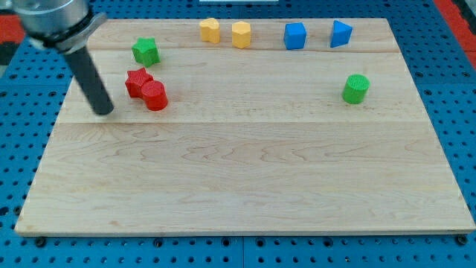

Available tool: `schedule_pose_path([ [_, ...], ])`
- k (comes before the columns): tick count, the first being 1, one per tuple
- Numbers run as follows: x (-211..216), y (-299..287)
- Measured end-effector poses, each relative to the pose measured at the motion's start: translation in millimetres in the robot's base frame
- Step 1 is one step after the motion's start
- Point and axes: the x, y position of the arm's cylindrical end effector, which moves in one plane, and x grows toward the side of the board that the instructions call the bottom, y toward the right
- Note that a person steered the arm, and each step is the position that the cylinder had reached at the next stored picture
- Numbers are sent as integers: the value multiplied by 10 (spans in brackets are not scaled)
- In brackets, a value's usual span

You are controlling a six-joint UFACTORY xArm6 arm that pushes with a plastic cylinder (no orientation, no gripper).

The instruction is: Slide the red circle towards the right center

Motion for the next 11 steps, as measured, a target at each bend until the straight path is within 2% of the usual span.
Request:
schedule_pose_path([
  [1, -149, 602],
  [2, -110, 1423],
  [3, 109, 1310],
  [4, 222, 1570],
  [5, 40, 2277],
  [6, 46, 2380],
  [7, -221, 1905],
  [8, -335, 2403],
  [9, -338, 2601],
  [10, -651, 2831],
  [11, -633, 3124],
])
